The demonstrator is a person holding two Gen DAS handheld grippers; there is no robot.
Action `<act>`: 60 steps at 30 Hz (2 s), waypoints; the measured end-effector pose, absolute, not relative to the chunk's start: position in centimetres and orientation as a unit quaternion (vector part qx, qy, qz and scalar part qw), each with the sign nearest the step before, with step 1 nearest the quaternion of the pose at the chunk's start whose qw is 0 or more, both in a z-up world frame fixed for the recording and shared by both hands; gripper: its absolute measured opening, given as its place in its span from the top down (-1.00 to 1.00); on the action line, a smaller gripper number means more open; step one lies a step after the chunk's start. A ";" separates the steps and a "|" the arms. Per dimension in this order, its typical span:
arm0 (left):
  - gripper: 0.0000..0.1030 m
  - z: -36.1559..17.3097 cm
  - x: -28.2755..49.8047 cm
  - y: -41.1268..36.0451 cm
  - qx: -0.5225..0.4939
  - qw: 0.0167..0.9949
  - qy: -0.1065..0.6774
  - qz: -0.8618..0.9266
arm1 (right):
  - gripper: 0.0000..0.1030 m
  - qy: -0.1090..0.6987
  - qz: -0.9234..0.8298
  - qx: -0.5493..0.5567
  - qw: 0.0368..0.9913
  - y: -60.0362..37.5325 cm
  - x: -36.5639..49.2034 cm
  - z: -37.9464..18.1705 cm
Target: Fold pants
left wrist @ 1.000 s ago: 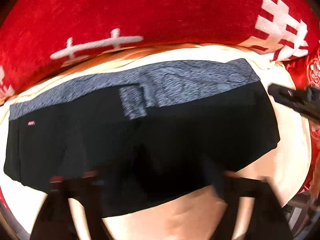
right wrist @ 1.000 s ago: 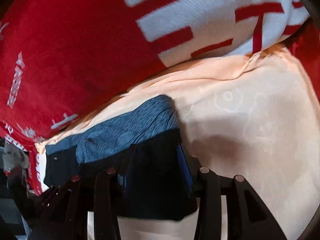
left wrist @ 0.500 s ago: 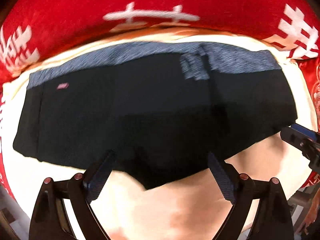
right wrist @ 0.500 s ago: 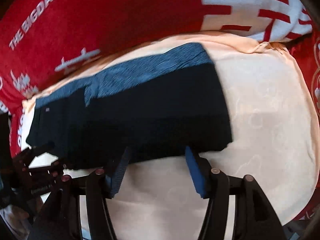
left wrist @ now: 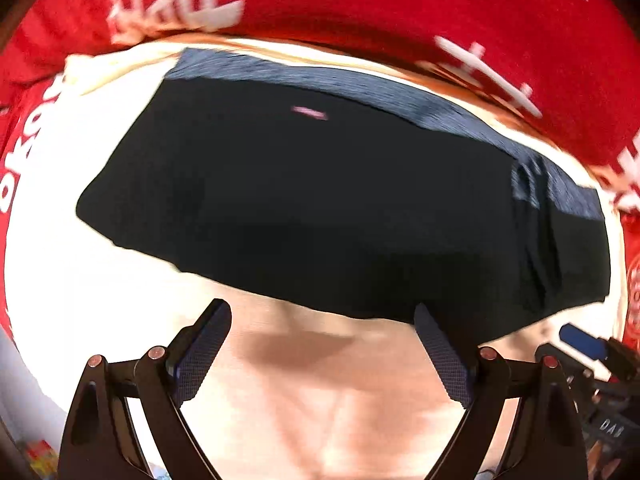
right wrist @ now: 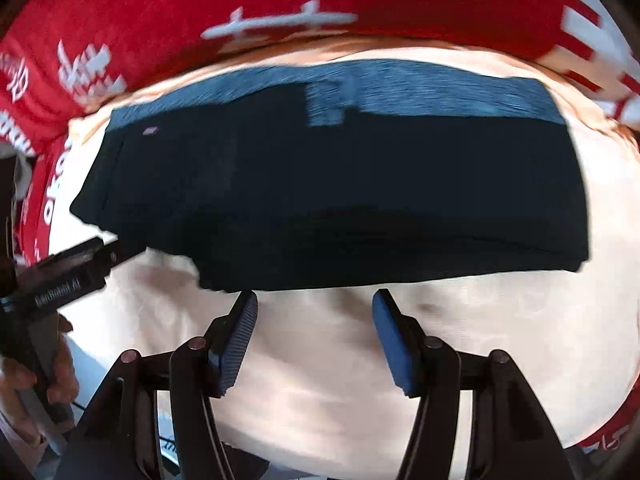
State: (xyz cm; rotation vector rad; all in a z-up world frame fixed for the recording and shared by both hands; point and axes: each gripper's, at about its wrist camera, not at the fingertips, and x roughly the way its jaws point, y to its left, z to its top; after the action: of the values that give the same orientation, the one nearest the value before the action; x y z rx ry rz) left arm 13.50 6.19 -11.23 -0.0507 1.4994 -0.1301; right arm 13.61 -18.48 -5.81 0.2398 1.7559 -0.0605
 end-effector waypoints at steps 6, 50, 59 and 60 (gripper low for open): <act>-0.82 -10.7 14.4 12.5 -0.096 0.740 0.665 -0.043 | -0.31 0.782 -0.009 0.096 0.616 -15.5 14.5 -7.4; 0.28 -13.4 20.3 11.7 -0.156 0.777 0.610 -0.010 | -0.32 0.763 0.093 0.131 0.625 -12.8 20.6 -3.9; 0.28 -12.6 17.4 2.1 0.187 0.832 0.523 -0.017 | -0.52 0.764 0.190 0.120 0.604 -5.8 31.6 -3.1; 0.28 -12.6 17.1 2.0 0.203 0.831 0.517 -0.020 | -0.52 0.768 0.199 0.112 0.598 -4.7 32.3 -3.4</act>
State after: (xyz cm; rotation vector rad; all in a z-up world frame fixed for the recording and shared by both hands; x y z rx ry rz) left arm 17.11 2.01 -12.56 0.4295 1.0975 -0.0419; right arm 32.29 -4.72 -3.36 0.2597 1.7817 0.4619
